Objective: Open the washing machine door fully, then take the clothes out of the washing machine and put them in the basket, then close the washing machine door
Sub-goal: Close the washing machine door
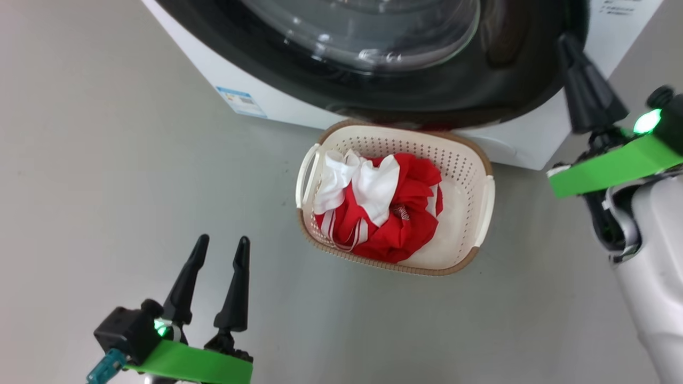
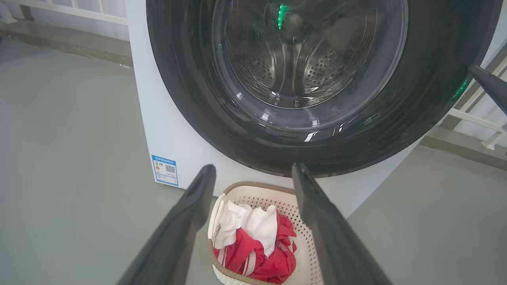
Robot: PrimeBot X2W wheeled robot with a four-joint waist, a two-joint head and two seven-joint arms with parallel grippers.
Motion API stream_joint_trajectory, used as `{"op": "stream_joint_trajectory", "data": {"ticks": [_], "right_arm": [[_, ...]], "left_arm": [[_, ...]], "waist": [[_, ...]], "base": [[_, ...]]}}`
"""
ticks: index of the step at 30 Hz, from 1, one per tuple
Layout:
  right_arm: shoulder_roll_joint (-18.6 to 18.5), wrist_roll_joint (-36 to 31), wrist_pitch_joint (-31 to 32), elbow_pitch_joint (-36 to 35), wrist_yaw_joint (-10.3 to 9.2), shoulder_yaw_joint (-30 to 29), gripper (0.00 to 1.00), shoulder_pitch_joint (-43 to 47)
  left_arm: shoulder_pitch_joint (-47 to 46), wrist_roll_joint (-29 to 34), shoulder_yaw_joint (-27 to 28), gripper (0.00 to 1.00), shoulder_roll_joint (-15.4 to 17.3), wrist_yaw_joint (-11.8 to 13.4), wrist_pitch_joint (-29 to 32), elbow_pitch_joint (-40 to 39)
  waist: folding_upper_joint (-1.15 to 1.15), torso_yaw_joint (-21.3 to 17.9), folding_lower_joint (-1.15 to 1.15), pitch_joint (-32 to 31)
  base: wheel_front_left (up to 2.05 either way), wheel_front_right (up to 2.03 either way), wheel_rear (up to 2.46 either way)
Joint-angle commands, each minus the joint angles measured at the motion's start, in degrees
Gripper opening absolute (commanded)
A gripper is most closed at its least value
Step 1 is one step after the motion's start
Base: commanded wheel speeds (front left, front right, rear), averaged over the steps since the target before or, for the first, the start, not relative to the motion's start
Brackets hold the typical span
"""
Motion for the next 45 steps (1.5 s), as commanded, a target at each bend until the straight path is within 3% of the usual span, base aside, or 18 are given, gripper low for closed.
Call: {"op": "stream_joint_trajectory", "data": {"ticks": [1, 12, 17, 30, 31, 33, 35, 36, 45], "right_arm": [[0.0, 0.8, -0.4, -1.2, 0.10, -0.1, 0.00, -1.6], [0.1, 1.4, -0.4, -1.4, 0.10, -4.2, 0.00, -5.9], [0.6, 1.2, -0.4, -1.7, 0.10, -3.2, 0.00, -6.4], [2.6, 1.3, -0.4, -1.8, 0.10, 0.4, 0.00, 4.0], [2.8, 1.3, -0.4, -1.9, 0.10, 0.3, 0.06, 5.2], [3.3, 1.1, -0.4, -2.2, 0.10, -0.1, 0.38, 7.5], [3.5, 0.9, -0.4, -2.5, 0.10, -0.4, 0.93, 9.8], [3.7, 0.9, -0.4, -2.6, 0.10, -0.7, 1.00, 10.9], [4.4, 0.4, -0.4, -3.9, 0.10, -2.6, 1.00, 21.9]], "left_arm": [[-1.3, -0.8, 1.7, 1.00, 0.7, -0.3, -0.5, -1.6], [-3.3, -1.8, 0.9, 1.00, 0.7, -0.3, -0.5, -2.2], [-3.8, -1.9, 0.9, 1.00, 0.7, -0.3, -0.5, -2.3], [-1.8, 1.5, 2.5, 1.00, 0.7, -0.3, -0.5, 0.4], [-1.5, 1.8, 2.8, 1.00, 0.7, -0.3, -0.5, 0.5], [-1.0, 2.1, 3.2, 1.00, 0.7, -0.3, -0.5, 0.6], [-0.4, 2.4, 3.5, 1.00, 0.7, -0.3, -0.5, 0.8], [-0.2, 2.6, 3.7, 1.00, 0.7, -0.3, -0.5, 0.9], [2.8, 2.5, 4.1, 1.00, 2.5, -0.3, -0.5, 1.6]], "waist": [[0.00, 1.1, 0.00, 1.5], [0.00, 1.7, 0.00, 4.2], [0.00, 1.3, 0.00, 4.7], [0.00, -2.1, 0.00, -2.0], [0.00, -2.5, 0.00, -2.7], [0.00, -3.4, 0.00, -3.9], [0.00, -4.2, 0.00, -5.0], [0.00, -4.7, 0.00, -5.6], [0.00, -8.3, 0.00, -11.0]], "base": [[0.00, 0.00, 0.00], [0.00, 0.00, 0.00], [0.00, 0.00, 0.00], [0.00, 0.00, 0.00], [0.00, 0.00, 0.00], [0.00, 0.00, 0.00], [0.00, 0.00, 0.00], [0.00, 0.00, 0.00], [0.00, 0.00, 0.00]]}}
